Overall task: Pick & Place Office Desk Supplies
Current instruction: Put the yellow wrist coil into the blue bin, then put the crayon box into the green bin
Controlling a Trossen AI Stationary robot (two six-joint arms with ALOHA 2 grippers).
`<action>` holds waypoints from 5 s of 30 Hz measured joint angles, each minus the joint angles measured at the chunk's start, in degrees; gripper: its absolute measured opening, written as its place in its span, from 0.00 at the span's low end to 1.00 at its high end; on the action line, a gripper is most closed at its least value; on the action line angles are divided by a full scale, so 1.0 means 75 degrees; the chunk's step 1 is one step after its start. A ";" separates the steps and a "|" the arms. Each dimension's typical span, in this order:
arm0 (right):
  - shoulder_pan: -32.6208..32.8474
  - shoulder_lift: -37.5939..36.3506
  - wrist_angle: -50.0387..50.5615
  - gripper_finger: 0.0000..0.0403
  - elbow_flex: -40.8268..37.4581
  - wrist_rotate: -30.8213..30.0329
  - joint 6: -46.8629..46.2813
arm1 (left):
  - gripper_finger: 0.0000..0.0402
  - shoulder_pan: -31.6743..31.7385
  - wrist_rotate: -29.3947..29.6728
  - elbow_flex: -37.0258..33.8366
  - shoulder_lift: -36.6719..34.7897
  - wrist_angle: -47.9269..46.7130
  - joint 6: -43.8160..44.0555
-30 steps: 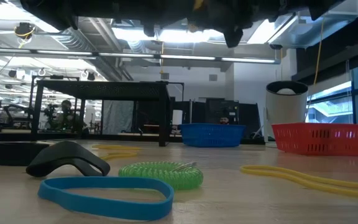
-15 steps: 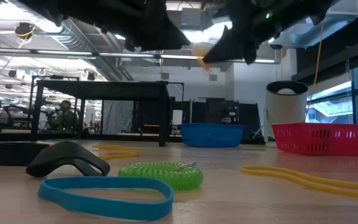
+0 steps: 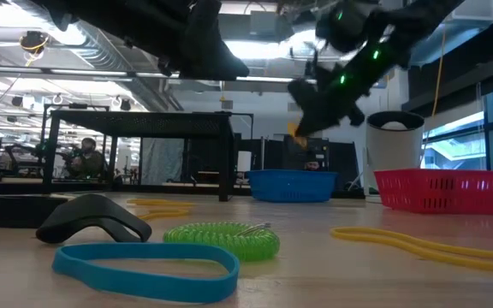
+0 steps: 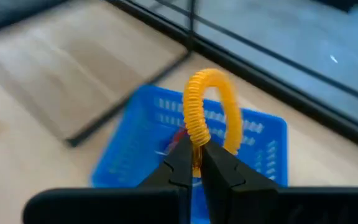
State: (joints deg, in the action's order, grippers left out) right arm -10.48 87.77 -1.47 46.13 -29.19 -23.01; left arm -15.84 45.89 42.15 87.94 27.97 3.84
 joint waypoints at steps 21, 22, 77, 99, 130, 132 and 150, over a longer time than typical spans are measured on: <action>-0.0461 0.1238 -0.0604 0.33 0.0000 0.0437 -0.0257 | 0.42 -0.0321 0.0156 0.0000 -0.0003 -0.0250 0.0121; -0.0464 0.1238 -0.0605 0.36 0.0000 0.0434 -0.0253 | 0.42 -0.0370 0.0163 0.0000 -0.0003 -0.0352 0.0200; 0.0177 -0.0234 -0.0706 0.55 -0.0003 0.2017 0.0179 | 0.42 0.1480 -0.4936 -0.0612 -0.0976 -0.8307 -0.0746; 0.0177 -0.0231 -0.0697 0.55 -0.0003 0.2017 0.0176 | 0.22 0.1629 -0.4536 -0.0215 -0.1008 -0.8659 -0.0621; 0.0212 -0.0231 -0.0648 0.55 -0.0003 0.2017 0.0132 | 0.21 0.2285 -0.5459 -0.0548 -0.0994 -0.9189 -0.1559; 0.0212 -0.0231 -0.0648 0.55 -0.0002 0.2017 0.0132 | 0.21 0.2285 -0.5449 -0.0548 -0.0994 -0.9186 -0.1597; 0.0212 -0.0231 -0.0648 0.55 -0.0003 0.2017 0.0140 | 0.21 0.2284 -0.5423 -0.0536 -0.0624 -0.9040 -0.1696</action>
State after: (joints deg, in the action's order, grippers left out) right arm -8.88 86.04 -6.33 46.11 -14.06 -21.96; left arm 1.29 5.22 38.13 83.26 -39.83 -8.88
